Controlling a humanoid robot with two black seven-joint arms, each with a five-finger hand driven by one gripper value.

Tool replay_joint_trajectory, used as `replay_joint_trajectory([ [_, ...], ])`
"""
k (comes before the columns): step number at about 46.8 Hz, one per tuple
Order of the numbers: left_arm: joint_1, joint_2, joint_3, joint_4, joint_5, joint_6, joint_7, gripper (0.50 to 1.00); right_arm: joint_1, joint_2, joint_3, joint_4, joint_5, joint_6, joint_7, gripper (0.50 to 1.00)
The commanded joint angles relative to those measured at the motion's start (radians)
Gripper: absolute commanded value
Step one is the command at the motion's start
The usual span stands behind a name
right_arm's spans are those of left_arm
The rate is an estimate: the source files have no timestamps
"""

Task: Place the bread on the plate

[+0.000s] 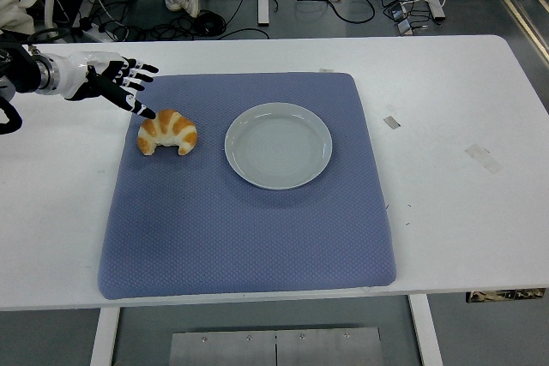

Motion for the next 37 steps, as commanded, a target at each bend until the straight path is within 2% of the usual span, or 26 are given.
replay_joint_trajectory([
  [1, -0.005, 0.001, 0.025, -0.002, 0.002, 0.023, 0.0, 0.989, 0.0, 0.0, 0.0, 0.0, 0.0, 0.0, 0.0, 1.0],
  [5, -0.015, 0.0, 0.042, -0.002, 0.002, 0.04, -0.003, 0.987, 0.0, 0.0, 0.0, 0.0, 0.0, 0.0, 0.0, 1.0],
  [37, -0.022, -0.026, 0.033, -0.035, 0.002, 0.026, 0.0, 0.99, 0.0, 0.0, 0.0, 0.0, 0.0, 0.0, 0.0, 1.0],
])
